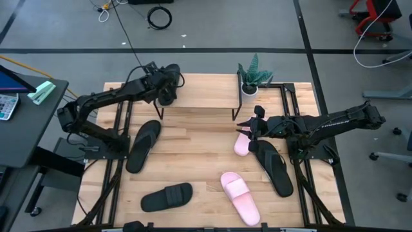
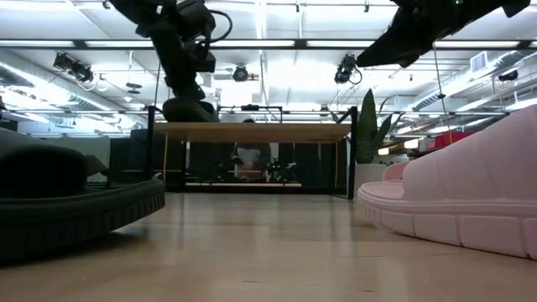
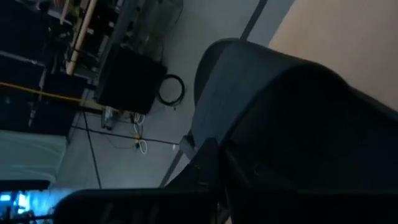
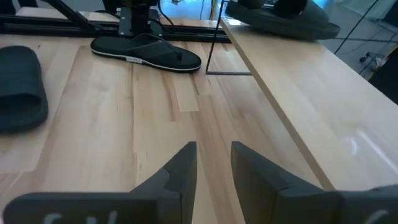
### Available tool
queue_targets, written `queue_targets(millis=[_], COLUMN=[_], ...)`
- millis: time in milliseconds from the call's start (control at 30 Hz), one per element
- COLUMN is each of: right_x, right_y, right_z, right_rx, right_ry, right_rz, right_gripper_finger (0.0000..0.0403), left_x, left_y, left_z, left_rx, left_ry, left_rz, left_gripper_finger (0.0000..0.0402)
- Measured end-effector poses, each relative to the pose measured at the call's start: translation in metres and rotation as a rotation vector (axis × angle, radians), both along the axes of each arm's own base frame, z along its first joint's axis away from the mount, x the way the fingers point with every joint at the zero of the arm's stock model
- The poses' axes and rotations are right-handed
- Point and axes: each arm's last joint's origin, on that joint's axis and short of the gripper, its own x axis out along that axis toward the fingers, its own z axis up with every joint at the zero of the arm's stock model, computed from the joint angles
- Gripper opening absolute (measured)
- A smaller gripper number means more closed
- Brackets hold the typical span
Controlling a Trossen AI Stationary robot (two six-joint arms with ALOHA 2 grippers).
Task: Pick and place slides into the shelf
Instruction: Put the top black slides on the shelf
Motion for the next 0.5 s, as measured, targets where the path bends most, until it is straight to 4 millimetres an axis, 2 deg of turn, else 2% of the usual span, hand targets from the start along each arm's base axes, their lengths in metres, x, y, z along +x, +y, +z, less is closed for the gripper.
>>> queue_targets(millis=[200, 500], right_x=[0.0, 0.0], right_y=[0.0, 0.0], right_z=[0.0, 0.0], right_rx=[0.007, 0.007], right_ry=[-0.002, -0.002], right_rz=[-0.003, -0.003], right_gripper_finger=[0.0105, 0.0105], left_x=[-0.002, -0.003], left_y=[0.001, 0.001], left_z=[-0.014, -0.016], left_rx=[0.018, 0.017], left_ry=[0.012, 0.015], left_rz=[-0.014, -0.006], left_gripper_finger=[0.0025, 0.0046])
